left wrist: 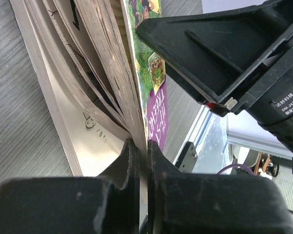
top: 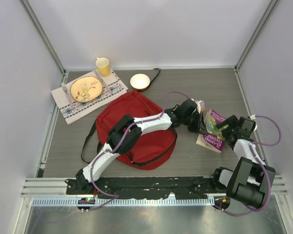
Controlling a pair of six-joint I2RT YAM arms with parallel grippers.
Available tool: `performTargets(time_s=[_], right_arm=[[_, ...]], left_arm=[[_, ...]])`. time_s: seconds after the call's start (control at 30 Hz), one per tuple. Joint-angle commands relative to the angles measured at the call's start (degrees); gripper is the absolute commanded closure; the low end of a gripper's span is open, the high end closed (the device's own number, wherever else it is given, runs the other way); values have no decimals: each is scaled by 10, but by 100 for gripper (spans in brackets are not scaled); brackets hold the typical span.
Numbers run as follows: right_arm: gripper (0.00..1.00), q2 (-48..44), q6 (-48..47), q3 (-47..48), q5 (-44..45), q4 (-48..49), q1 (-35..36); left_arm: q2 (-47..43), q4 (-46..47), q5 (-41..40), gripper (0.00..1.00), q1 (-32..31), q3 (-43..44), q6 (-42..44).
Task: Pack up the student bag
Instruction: Pick up the book from the center of the board.
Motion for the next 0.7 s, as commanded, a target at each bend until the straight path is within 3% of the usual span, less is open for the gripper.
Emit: performTargets(time_s=[0.0,0.3,0.67], right_arm=[[9,11,4,-14,-55,-34,6],[9,-50,18,66,-78,-126,6],[8,-126,35,196,-68,-265,5]], left_arm=[[12,30,23,100,-12,24,-6],[-76,-80,-46,100,-4,15,96],[-232,-80,-70,100,19,-44,145]])
